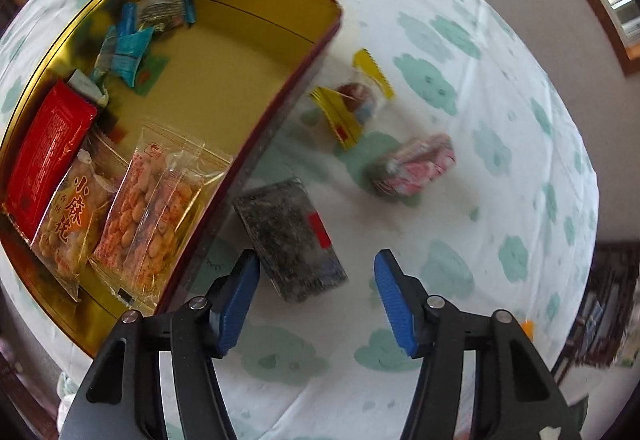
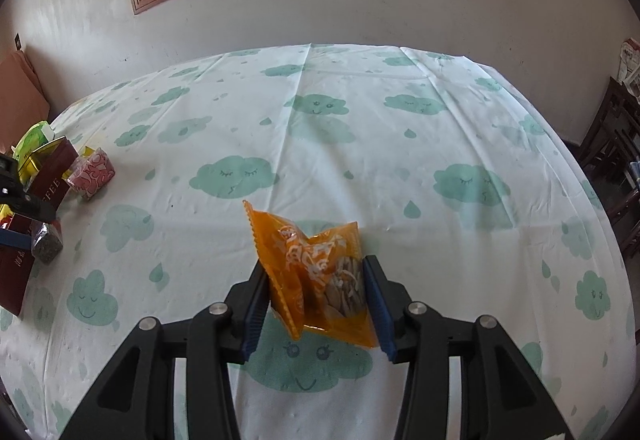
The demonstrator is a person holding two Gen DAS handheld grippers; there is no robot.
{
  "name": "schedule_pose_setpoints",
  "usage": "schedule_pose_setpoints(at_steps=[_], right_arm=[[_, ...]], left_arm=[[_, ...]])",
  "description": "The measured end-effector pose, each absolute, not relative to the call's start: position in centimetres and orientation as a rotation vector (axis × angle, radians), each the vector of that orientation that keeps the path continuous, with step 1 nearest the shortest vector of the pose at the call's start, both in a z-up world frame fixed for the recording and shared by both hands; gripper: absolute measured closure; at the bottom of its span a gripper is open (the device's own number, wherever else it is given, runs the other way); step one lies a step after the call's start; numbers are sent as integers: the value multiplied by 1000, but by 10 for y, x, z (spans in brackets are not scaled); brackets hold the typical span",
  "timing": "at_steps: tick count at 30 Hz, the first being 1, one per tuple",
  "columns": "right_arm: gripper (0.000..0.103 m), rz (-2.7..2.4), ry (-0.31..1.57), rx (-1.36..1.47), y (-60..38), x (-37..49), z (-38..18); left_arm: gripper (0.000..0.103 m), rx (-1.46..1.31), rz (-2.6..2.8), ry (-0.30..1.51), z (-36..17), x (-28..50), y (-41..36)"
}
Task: Organize snacks
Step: 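Grasp the dark seaweed pack with the left tool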
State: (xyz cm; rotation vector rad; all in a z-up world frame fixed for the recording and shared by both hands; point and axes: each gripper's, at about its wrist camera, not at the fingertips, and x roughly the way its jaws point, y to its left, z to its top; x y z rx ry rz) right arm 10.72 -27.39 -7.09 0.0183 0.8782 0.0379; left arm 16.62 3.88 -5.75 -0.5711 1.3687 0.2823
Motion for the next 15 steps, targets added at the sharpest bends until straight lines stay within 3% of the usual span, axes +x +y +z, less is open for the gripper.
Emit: schedule_pose_setpoints(at_steps=[4, 6, 7, 15], right_arm=[[56, 38, 878, 20, -274, 107, -71], [56, 38, 878, 20, -274, 107, -71], [56, 39, 878, 20, -274, 107, -71], [56, 38, 878, 20, -273, 107, -71]], left_arm=[[49, -542, 302, 1346, -59, 169, 36], [57, -504, 293, 1332, -59, 171, 32], [67, -478, 293, 1326, -58, 173, 30], [71, -248, 177, 1320, -60, 177, 9]])
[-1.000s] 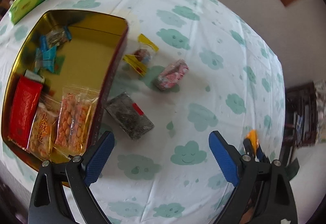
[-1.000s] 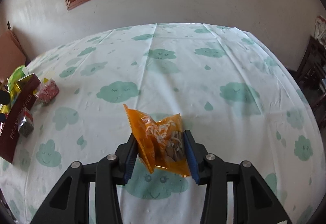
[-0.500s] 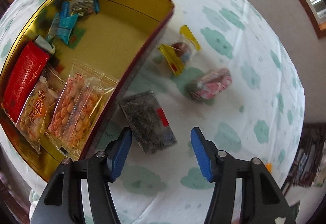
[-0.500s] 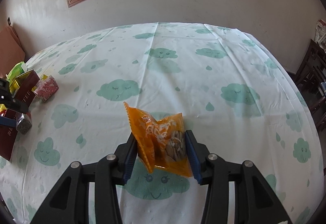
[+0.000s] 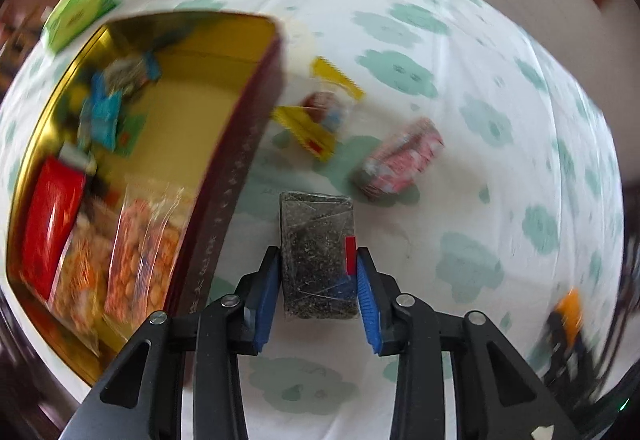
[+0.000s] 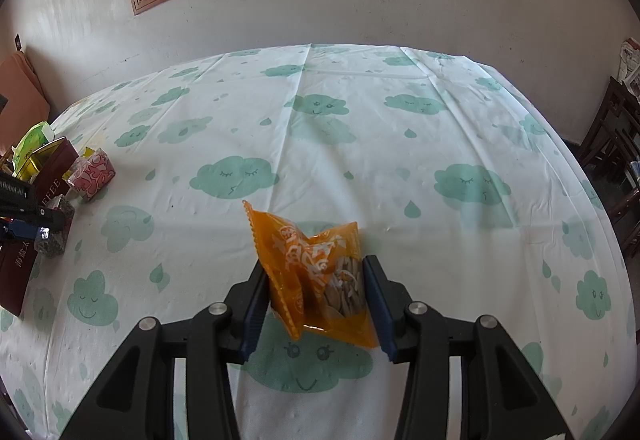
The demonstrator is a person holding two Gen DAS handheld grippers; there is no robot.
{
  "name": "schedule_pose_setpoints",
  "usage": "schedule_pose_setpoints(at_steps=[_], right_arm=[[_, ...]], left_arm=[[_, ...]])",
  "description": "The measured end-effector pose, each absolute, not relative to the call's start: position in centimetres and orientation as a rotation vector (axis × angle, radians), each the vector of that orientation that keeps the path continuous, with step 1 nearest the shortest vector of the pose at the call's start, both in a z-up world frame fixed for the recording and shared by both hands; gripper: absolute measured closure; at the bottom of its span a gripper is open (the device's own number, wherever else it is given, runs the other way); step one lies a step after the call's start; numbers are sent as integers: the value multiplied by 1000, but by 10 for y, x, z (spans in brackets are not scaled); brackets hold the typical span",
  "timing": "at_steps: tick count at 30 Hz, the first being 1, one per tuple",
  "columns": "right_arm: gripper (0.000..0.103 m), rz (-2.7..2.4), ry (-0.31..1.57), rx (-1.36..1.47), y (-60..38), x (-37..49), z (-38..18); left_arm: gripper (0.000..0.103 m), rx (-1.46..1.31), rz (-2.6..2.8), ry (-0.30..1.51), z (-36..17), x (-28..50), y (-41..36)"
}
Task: Organize snacks
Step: 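Grasp the dark seaweed pack with the left tool, then lower the dark seaweed pack into the tin box and open the left tool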
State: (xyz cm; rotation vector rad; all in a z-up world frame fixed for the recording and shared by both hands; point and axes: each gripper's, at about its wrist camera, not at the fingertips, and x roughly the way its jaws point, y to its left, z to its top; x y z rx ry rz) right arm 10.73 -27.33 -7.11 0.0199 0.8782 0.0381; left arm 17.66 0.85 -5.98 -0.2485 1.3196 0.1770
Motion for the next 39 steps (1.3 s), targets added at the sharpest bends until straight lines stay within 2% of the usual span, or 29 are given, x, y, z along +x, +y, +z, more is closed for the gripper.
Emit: schedule_pose_setpoints(at_steps=[6, 19, 29, 39], right_arm=[[56, 38, 878, 20, -273, 107, -71], [56, 34, 880, 13, -273, 108, -72], [56, 19, 884, -13, -267, 109, -71], [56, 18, 884, -14, -268, 109, -72]], left_arm=[[71, -83, 75, 1321, -64, 176, -7], [72, -30, -48, 1299, -59, 157, -16], [72, 7, -148, 1201, -5, 126, -9], [72, 109, -68, 1073, 50, 112, 57]])
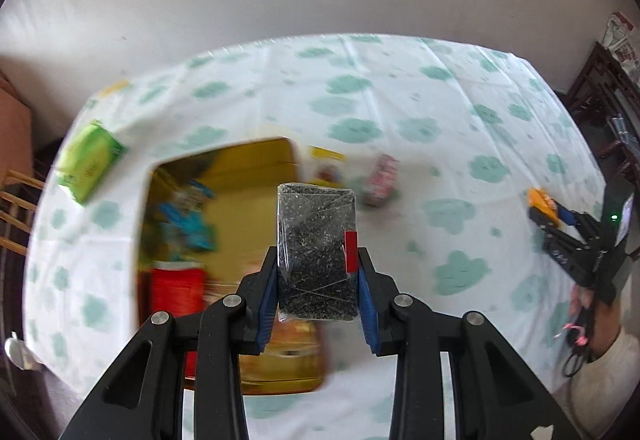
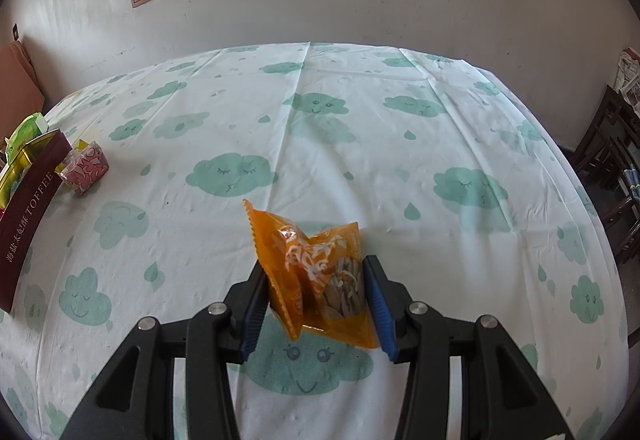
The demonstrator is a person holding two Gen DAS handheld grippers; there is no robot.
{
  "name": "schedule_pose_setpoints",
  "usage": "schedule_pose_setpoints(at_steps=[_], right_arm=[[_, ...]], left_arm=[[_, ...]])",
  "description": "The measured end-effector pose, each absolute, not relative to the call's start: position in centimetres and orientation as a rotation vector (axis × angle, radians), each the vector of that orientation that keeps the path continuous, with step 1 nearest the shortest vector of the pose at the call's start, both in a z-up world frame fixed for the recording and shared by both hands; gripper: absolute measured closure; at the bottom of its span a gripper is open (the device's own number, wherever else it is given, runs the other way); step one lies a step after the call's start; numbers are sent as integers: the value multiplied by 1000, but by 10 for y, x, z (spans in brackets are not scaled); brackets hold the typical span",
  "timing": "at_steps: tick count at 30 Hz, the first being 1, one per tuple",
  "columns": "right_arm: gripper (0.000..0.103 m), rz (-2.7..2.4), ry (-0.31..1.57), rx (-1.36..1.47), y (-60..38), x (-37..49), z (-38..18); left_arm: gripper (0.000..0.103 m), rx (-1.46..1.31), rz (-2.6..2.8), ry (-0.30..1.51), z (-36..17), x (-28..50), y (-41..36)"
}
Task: Organize snacks
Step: 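Lower the dark seaweed pack into the tin box and open the left tool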
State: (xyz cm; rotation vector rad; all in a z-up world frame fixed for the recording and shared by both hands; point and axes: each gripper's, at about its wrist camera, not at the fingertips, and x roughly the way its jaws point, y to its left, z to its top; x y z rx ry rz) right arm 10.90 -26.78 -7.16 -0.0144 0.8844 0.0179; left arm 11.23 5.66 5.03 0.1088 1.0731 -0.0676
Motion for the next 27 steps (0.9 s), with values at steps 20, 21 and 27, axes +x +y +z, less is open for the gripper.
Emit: schedule_pose_setpoints(at_steps=[20, 21, 27], right_arm=[[56, 17, 885, -14, -267, 109, -72], [56, 17, 885, -14, -267, 109, -72], [56, 17, 885, -15, -267, 109, -72]], left_arm=[[72, 69, -1, 1163, 9, 112, 148], [72, 61, -10, 1164, 6, 113, 148], [72, 21, -49, 1178, -17, 133, 148]])
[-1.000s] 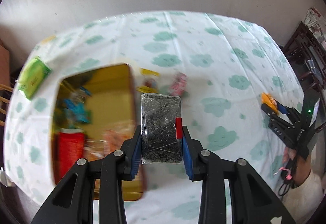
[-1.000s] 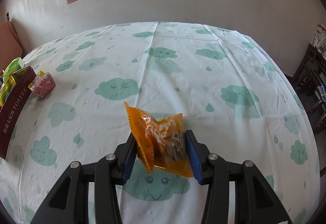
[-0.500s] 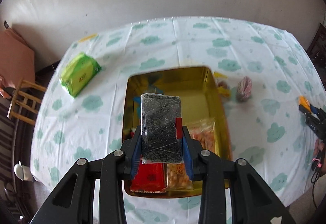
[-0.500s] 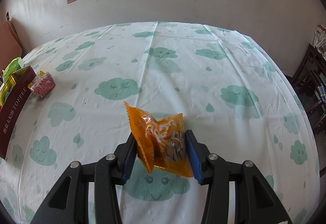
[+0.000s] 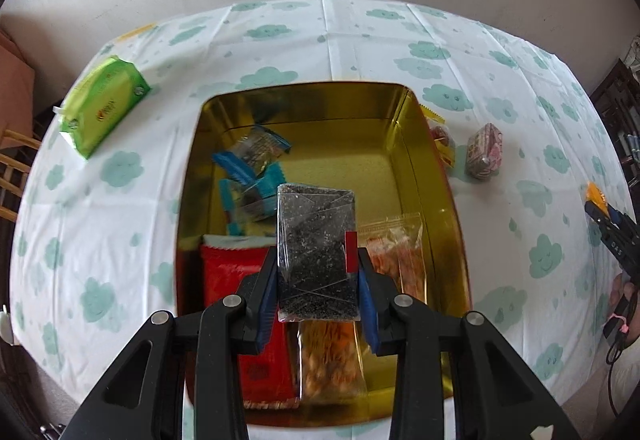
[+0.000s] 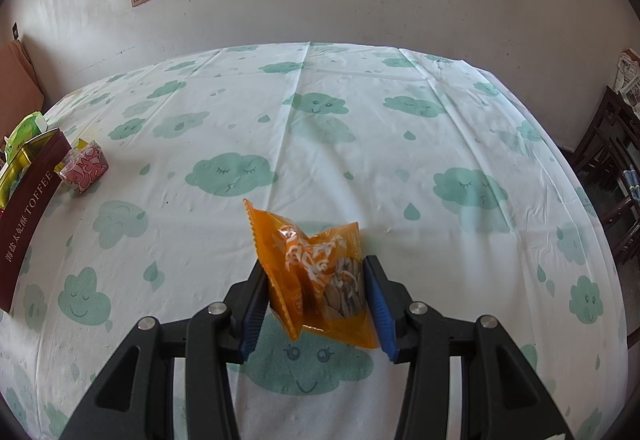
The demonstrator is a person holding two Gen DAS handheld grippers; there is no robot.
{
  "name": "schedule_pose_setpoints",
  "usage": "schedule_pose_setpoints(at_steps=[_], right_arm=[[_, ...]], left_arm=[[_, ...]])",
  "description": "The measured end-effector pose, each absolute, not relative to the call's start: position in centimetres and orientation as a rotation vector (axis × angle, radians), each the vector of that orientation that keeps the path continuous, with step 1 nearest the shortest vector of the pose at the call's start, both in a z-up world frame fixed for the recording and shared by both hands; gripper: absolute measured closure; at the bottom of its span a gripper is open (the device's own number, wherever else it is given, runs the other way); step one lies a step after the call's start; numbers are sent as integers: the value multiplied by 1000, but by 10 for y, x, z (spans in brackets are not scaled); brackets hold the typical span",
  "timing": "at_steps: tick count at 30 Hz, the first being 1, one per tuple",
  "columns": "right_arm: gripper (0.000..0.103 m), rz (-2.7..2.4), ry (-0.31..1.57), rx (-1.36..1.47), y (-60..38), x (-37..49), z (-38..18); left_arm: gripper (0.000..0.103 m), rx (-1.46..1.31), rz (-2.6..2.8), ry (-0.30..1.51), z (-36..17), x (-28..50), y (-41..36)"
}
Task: Organize snacks
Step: 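Lower the dark seaweed pack into the tin box and open the left tool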
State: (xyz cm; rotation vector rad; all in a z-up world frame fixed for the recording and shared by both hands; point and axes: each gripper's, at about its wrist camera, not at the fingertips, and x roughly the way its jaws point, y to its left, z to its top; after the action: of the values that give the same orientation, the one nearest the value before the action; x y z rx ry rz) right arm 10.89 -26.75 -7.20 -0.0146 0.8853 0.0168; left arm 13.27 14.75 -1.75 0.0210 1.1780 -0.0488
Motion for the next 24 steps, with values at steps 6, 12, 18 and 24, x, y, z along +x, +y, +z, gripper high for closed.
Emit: schedule_pose_setpoints(at_steps=[6, 12, 18, 24], right_arm=[[56, 17, 885, -15, -267, 109, -72], [56, 17, 885, -14, -267, 109, -72], [56, 16, 886, -15, -267, 109, -72], [56, 16, 886, -15, -267, 109, -72]], left_arm=[[72, -10, -81, 1208, -40, 149, 151], [71, -23, -70, 1220, -50, 157, 156], [70, 4, -61, 1219, -54, 158, 153], [69, -8, -54, 1224, -52, 158, 155]])
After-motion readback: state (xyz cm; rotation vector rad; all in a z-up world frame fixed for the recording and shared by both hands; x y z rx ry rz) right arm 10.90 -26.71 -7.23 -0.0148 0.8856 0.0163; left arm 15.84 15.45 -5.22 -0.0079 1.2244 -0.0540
